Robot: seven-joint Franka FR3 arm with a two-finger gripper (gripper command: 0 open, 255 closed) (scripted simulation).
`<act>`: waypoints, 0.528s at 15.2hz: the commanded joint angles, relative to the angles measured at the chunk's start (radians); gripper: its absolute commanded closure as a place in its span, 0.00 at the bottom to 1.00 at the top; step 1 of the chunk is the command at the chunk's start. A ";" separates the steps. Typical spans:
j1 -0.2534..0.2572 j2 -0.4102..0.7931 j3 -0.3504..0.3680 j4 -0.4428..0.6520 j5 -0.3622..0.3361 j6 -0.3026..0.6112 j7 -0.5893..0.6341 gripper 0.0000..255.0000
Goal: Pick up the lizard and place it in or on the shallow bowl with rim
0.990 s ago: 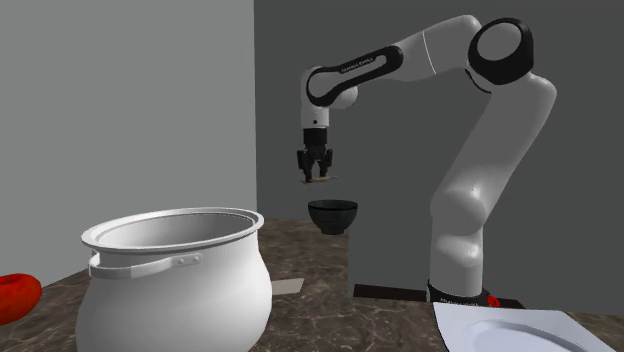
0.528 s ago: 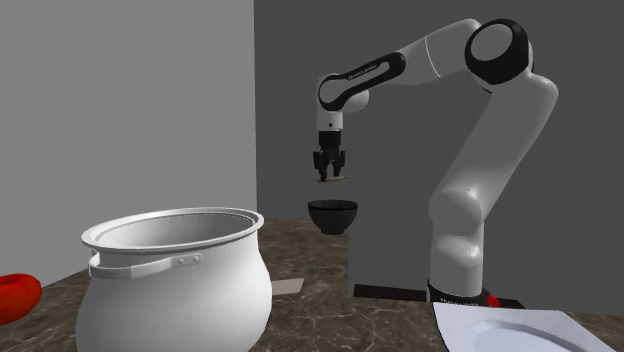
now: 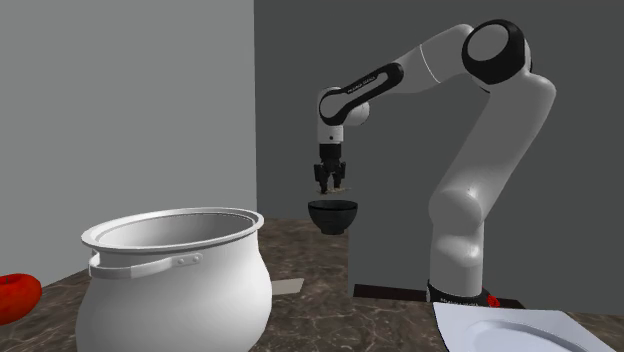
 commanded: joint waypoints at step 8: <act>-0.002 0.022 -0.009 -0.065 -0.005 0.088 0.004 1.00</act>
